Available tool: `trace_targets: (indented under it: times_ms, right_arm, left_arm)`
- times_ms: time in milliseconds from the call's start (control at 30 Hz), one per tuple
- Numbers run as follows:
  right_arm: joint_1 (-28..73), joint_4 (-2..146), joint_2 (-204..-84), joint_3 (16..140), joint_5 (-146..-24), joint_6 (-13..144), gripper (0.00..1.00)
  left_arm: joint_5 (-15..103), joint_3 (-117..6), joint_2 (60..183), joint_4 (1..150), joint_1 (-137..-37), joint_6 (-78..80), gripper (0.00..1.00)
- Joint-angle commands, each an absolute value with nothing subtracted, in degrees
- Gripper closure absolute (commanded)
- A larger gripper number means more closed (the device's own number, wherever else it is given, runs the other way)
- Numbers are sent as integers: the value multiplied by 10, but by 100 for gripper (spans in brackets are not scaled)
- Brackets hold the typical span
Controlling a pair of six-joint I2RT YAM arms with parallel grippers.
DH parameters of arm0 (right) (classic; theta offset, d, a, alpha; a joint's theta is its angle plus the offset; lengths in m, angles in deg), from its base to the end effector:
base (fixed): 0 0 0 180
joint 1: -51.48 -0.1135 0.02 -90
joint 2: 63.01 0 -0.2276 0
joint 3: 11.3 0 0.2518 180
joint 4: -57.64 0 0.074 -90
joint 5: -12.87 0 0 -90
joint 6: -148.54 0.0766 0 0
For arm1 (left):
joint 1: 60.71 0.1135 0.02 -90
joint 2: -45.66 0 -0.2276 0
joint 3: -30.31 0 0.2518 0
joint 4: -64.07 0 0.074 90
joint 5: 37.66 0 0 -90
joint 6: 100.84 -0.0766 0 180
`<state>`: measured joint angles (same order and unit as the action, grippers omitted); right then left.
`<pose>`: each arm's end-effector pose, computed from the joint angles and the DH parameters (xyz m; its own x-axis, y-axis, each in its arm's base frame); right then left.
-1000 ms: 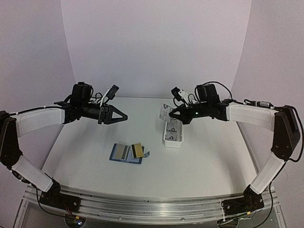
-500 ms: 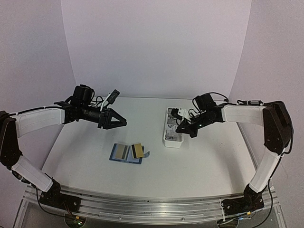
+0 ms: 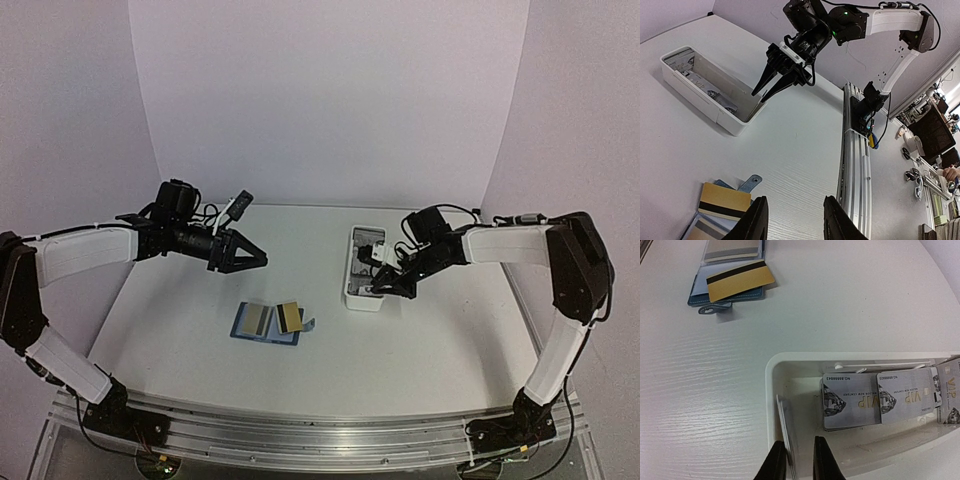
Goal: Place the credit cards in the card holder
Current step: Pick up the credit card from the center of the board.
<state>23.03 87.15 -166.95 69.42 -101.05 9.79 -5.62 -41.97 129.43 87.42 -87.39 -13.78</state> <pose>0.3311 0.2147 0.1205 0.0284 -0.7663 -0.6419 -0.9555 0.1678 -0.2425 0.2712 -0.2089 0.2241 -0.4657 0.2645 -0.8445 0.8849 0.1483 -0.4415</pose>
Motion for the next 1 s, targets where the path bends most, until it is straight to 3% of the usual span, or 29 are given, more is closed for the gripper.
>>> trace_targets:
  times_ms: [0, 167, 367, 567, 800, 967]
  right_arm:
    - [222, 860, -1671, 682, -994, 77, 80]
    - [214, 862, -1663, 681, -987, 78, 79]
    - [186, 877, -1591, 684, -952, 118, 52]
    - [181, 874, -1553, 758, -952, 277, 30]
    - [115, 878, -1677, 943, -929, 716, 39]
    - [76, 878, -1771, 948, -931, 907, 46]
  left_arm:
    - [-53, -438, 1297, 865, -872, -135, 62]
    - [-51, -437, 1294, 866, -872, -140, 62]
    - [-45, -423, 1284, 871, -872, -148, 61]
    - [-5, -382, 1273, 848, -872, -133, 51]
    - [87, -275, 1256, 791, -871, -68, 54]
    - [124, -223, 1264, 768, -869, -25, 58]
